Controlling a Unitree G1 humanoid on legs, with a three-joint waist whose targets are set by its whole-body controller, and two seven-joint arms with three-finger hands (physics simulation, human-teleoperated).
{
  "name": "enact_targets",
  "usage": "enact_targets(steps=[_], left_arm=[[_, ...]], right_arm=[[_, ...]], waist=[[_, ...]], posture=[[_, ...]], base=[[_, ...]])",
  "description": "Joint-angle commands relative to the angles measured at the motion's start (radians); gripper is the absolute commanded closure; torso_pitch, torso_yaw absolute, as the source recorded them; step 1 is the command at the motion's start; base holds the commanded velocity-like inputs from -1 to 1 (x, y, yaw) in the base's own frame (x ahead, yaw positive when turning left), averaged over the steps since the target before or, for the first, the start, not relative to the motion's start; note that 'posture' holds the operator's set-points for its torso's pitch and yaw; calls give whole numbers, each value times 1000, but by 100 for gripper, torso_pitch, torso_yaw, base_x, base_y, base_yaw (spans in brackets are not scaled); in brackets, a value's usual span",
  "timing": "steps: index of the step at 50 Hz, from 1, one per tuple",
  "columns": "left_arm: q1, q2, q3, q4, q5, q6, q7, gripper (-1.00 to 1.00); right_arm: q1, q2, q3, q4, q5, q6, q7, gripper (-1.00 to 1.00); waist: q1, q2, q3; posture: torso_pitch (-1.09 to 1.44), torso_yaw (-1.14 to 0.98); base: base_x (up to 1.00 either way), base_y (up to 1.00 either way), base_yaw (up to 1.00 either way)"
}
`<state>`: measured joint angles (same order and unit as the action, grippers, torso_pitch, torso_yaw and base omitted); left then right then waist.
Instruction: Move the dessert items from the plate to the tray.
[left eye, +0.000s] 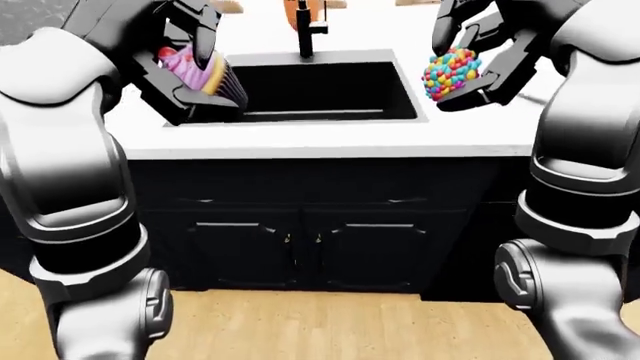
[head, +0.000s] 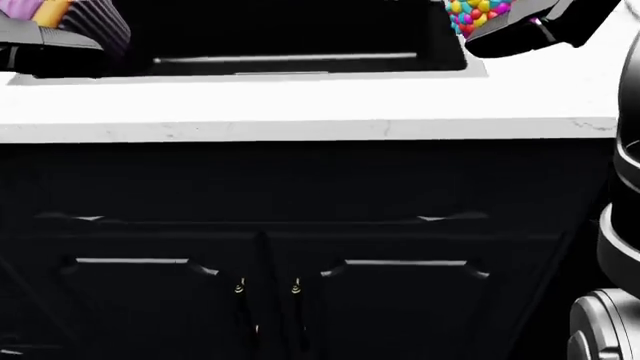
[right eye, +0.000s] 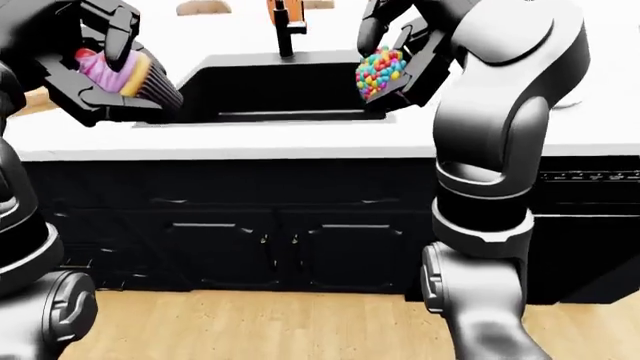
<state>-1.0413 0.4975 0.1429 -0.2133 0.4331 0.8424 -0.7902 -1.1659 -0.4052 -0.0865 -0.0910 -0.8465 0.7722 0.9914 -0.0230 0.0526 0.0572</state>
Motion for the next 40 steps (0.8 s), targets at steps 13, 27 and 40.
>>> enact_targets(steps=[13,27,40], left_arm=[[-44,25,16,-13,-13,0,23,100],[-82,54,19,14,-24,4,15,100],[-68,51,23,14,-31,-8,24,100]], right_arm=[[-20,2,-1,-28,18,-19,-25,100],[-14,6,3,-36,31,-25,-13,100],[5,14,3,-46,32,-23,-13,100]], waist=[[5,-109,-24],[26,16,-20],[13,-93,-40]], posture=[[0,0],[0,0],[0,0]], base=[[11,100,0],[11,100,0],[11,100,0]])
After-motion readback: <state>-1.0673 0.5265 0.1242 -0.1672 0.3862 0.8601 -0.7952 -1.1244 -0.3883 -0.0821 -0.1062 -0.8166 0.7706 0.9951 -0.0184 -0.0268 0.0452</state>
